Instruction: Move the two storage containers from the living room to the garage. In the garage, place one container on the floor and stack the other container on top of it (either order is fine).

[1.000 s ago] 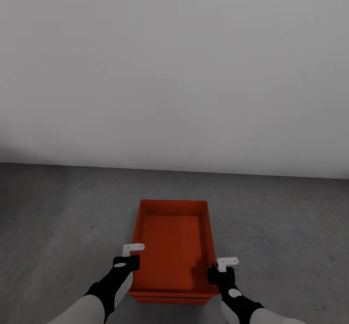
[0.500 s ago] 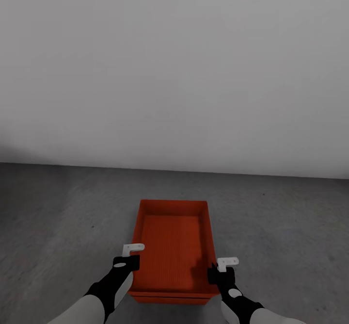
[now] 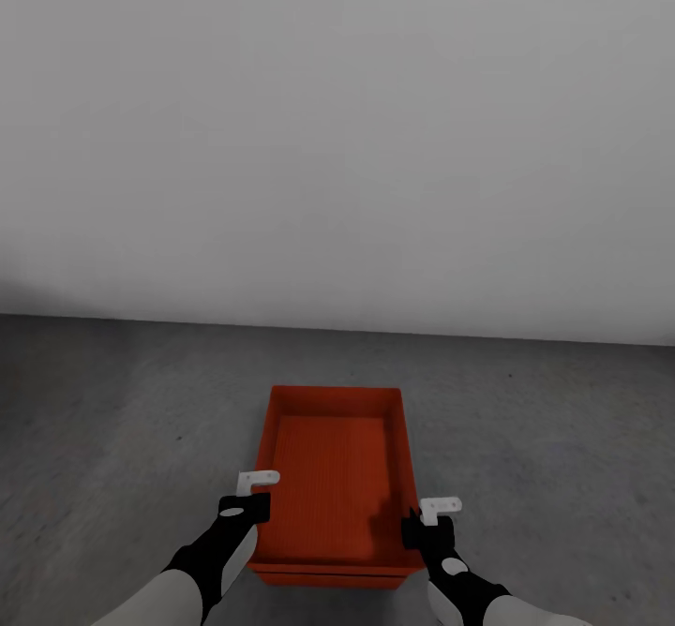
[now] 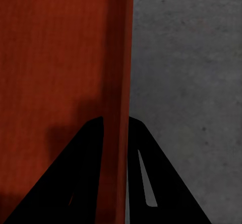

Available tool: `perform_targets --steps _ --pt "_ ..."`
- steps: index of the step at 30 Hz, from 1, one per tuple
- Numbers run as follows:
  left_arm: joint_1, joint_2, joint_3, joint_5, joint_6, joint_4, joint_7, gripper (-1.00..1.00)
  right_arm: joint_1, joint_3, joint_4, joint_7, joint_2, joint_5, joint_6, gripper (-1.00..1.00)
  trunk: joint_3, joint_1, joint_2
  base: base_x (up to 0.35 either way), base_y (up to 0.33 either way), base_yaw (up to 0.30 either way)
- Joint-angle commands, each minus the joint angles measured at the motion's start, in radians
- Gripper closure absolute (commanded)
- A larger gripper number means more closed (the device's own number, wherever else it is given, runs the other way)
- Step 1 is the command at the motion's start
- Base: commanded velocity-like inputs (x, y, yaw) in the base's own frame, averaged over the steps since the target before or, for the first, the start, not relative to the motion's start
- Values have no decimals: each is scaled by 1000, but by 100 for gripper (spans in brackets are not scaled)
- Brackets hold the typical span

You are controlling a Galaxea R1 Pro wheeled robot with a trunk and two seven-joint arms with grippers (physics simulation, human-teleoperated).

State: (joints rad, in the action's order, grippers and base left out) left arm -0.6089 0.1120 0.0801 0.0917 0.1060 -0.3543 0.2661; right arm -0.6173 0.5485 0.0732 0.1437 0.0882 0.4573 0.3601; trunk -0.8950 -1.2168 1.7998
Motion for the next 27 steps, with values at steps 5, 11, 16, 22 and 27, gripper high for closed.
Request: perform_targets --steps 5,11,16,22,27 --pt "0 0 1 0 7 -1 11 100 -1 -18 -2 8 -1 20 6 100 -1 0 0 0 0 0" --pt "0 1 0 -1 6 1 11 100 -1 -18 -1 8 -2 20 6 100 -1 0 0 0 0 0" --pt "0 2 0 7 6 -1 12 100 -1 -18 -1 8 -1 19 6 100 -1 0 0 0 0 0" --pt "0 2 0 8 6 -2 12 100 -1 -18 -1 8 -1 19 6 100 -1 0 0 0 0 0" --pt "0 2 0 8 6 -2 12 100 -1 -18 -1 8 -1 19 6 100 -7 -8 14 0 0 0"
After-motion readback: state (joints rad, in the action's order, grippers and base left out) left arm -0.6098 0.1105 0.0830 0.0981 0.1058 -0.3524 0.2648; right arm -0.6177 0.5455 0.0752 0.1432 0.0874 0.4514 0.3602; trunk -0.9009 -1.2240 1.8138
